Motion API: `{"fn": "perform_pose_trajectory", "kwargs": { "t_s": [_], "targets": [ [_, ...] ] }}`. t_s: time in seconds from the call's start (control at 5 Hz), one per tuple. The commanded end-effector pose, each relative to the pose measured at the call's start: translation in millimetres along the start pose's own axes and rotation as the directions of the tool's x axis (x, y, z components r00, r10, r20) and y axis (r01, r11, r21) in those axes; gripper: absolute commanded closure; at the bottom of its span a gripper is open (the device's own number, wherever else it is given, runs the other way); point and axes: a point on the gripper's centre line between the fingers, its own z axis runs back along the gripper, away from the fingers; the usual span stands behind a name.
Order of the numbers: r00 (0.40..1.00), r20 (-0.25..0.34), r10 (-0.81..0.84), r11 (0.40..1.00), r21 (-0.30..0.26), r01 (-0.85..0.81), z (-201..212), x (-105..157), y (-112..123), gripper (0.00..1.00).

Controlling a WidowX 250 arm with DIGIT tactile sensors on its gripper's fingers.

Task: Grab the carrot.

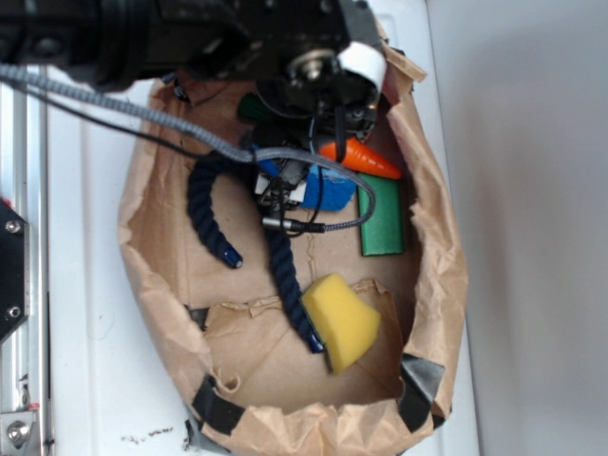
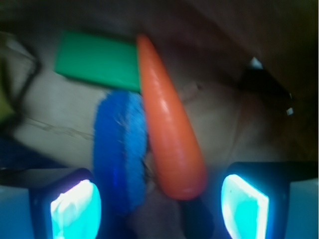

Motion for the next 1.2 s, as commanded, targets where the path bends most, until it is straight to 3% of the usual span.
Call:
{"fn": "perform_pose_trajectory", "kwargs": {
  "t_s": [0.0, 0.2, 0.4, 0.6, 1.0],
  "targets": [
    [0.994, -0.01, -0.106, 0.993, 0.058, 0.106, -24.7, 22.3, -43.2, 0.0],
    [0.991, -0.012, -0.135, 0.991, 0.026, 0.135, -32.0, 32.6, -61.2, 0.0],
    [0.99, 0.035, -0.136, 0.989, -0.06, 0.138, -26.3, 36.6, -66.3, 0.0],
    [0.991, 0.056, -0.122, 0.989, -0.08, 0.126, -29.6, 32.7, -66.7, 1.0],
    [0.991, 0.058, -0.12, 0.988, -0.09, 0.125, -21.4, 30.6, -63.1, 1.0]
  ]
}}
